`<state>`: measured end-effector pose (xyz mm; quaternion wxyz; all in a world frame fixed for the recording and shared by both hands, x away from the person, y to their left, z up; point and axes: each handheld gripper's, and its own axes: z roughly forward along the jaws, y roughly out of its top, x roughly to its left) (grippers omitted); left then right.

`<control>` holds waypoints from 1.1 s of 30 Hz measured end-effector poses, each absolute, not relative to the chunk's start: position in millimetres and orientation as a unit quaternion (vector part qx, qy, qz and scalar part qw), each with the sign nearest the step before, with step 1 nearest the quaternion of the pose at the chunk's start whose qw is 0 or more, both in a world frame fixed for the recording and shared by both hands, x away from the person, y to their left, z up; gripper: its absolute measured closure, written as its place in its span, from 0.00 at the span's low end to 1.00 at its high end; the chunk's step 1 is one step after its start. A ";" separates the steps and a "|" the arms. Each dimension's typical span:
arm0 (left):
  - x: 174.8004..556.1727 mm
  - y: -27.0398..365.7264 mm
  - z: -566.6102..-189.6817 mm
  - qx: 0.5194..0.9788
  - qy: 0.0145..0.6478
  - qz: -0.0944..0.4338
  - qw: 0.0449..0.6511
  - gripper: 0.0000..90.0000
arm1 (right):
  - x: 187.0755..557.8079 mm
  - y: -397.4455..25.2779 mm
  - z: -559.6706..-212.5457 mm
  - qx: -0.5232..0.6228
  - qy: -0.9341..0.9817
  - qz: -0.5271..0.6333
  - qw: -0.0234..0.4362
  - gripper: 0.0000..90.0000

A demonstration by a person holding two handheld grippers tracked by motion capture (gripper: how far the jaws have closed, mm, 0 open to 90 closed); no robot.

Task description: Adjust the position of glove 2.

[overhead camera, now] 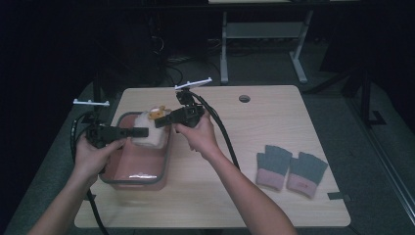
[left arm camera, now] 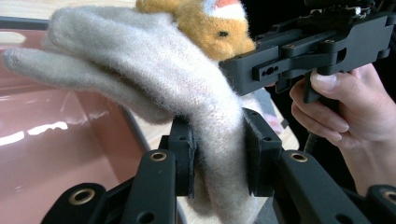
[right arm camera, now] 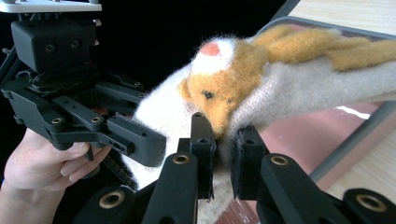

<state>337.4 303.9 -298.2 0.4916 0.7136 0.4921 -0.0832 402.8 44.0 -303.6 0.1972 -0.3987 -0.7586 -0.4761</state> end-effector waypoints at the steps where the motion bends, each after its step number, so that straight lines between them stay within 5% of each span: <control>1: 337.4 305.0 -298.4 0.714 0.494 -0.083 0.490 0.76 | 403.9 46.1 -305.4 -0.398 -0.758 -0.476 0.200 0.90; 33: 347.2 336.3 -343.7 0.707 0.559 -0.085 0.424 0.77 | 429.4 93.1 -366.8 -0.407 -0.760 -0.437 0.256 0.90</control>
